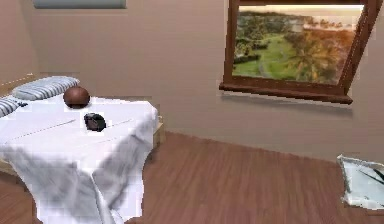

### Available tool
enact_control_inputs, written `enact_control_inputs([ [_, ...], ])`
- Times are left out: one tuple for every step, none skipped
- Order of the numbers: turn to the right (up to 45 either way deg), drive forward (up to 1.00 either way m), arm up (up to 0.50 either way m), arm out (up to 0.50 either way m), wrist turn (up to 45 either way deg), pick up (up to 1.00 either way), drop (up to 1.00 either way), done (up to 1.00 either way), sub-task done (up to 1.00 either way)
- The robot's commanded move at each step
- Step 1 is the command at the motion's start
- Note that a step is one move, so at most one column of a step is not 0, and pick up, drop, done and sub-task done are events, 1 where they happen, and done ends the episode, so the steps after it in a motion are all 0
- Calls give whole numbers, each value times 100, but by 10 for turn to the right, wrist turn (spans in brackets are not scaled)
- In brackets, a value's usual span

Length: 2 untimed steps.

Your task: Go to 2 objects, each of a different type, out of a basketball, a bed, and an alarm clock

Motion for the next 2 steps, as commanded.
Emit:
enact_control_inputs([
  [0, 45, 0, 0, 0, 0, 0, 0, 0],
  [-450, 0, 0, 0, 0, 0, 0, 0, 0],
])
